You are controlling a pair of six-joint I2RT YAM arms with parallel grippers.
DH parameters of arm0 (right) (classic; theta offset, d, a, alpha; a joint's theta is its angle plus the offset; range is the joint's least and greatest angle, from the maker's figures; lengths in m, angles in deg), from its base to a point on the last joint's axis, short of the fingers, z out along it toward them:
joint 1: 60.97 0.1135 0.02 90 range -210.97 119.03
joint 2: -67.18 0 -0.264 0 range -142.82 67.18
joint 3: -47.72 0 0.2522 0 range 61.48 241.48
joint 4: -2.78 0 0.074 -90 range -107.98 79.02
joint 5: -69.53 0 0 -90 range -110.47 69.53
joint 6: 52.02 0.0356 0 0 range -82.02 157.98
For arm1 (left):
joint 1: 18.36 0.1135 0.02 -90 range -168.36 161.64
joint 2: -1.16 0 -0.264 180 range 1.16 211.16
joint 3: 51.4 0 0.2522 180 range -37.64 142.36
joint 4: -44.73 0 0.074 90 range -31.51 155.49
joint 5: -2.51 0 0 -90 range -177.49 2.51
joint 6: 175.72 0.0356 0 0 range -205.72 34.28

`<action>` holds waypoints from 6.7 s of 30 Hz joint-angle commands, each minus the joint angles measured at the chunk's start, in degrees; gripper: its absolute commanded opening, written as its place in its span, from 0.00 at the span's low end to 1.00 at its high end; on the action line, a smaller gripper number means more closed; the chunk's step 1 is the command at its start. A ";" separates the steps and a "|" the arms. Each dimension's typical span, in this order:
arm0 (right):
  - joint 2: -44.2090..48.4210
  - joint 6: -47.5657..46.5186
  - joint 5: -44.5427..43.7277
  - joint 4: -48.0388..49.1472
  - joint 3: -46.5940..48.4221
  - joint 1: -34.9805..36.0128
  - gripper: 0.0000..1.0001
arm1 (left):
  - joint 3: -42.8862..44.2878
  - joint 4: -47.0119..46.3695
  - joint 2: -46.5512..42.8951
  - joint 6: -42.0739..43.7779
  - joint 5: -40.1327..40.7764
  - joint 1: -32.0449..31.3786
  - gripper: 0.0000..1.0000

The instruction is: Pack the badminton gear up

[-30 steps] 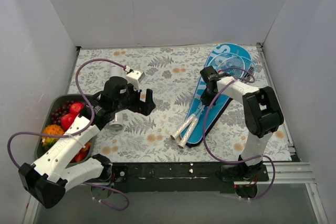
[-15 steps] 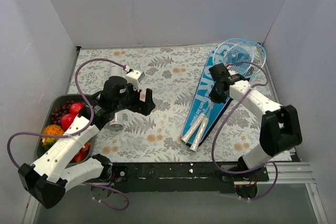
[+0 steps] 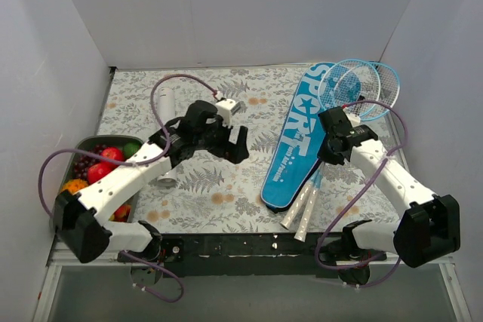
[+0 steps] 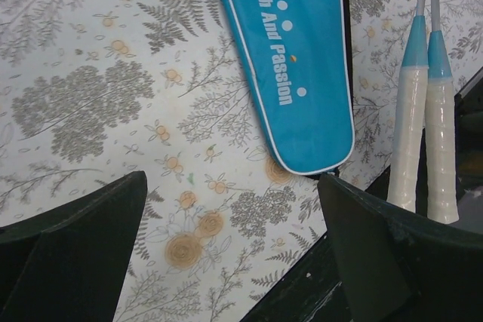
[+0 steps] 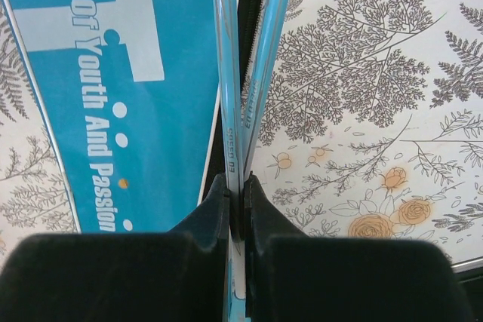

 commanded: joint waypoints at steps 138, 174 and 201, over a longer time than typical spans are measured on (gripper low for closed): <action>6.57 -15.89 18.21 13.33 -6.31 -2.43 0.60 | -3.14 10.16 16.68 -13.92 37.22 -19.22 0.66; 11.41 -13.26 19.96 15.97 -15.18 1.18 0.55 | -10.27 7.43 19.85 -16.82 39.77 -23.79 0.44; 1.13 -13.87 7.93 12.89 -3.24 -1.71 0.60 | -2.88 8.75 6.40 -19.90 38.09 -23.62 0.00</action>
